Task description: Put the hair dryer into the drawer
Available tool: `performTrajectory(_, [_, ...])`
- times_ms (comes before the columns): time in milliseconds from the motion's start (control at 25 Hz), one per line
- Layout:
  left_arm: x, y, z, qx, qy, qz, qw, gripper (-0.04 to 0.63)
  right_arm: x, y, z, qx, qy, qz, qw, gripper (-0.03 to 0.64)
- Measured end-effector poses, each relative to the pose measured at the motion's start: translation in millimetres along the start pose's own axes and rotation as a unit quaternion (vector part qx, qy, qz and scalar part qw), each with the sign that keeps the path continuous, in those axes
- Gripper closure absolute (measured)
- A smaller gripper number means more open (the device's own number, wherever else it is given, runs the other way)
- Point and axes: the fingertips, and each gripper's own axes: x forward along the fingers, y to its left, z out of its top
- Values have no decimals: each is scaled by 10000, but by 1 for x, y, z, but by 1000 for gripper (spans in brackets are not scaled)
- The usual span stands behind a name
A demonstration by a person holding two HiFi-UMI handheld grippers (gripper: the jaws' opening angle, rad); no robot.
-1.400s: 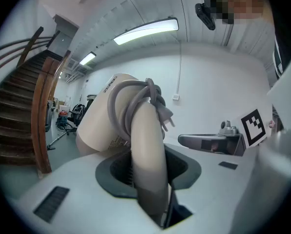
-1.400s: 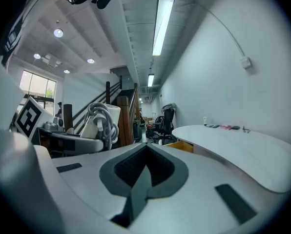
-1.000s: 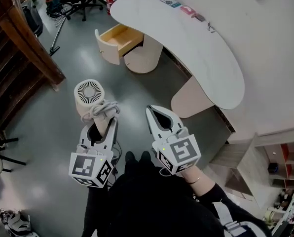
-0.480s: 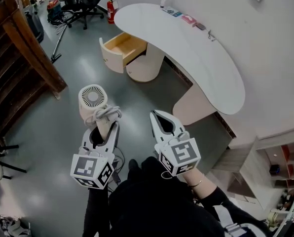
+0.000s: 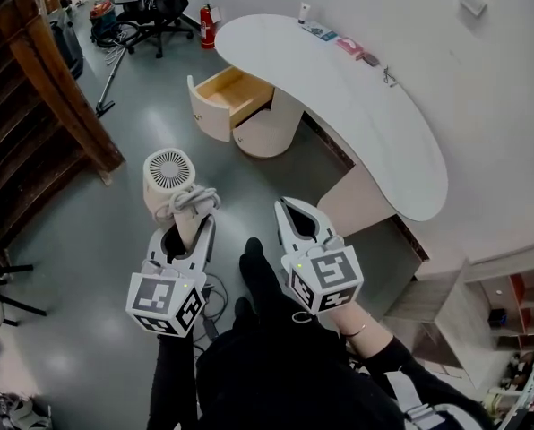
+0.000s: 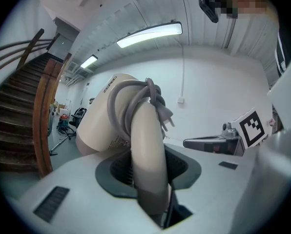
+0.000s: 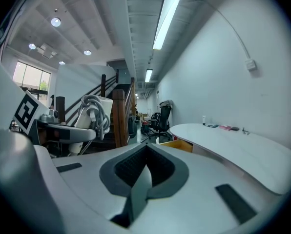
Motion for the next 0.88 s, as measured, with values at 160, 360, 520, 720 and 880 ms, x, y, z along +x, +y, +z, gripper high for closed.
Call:
performTrajectory(160, [14,15,7,12,-43,78,10000,459,20,-9,8,11,-36,-24,10000,615])
performTrajectory(360, [42,33,7,-32,-5,147,9999,459,51,-27,13,23,-17,-18,10000,615])
performTrajectory(520, [69,49,7,-100,46,192,9998,459,81,-45,15,69,68,-13,10000,615])
performTrajectory(720, [106,71,6,-193,131,253,9994,459,120,-66,19,109,169,29,9998,615])
performTrajectory(880, [140,88,8,-265,186,284,9991,459,150,-88,23,141,255,31,9996,615])
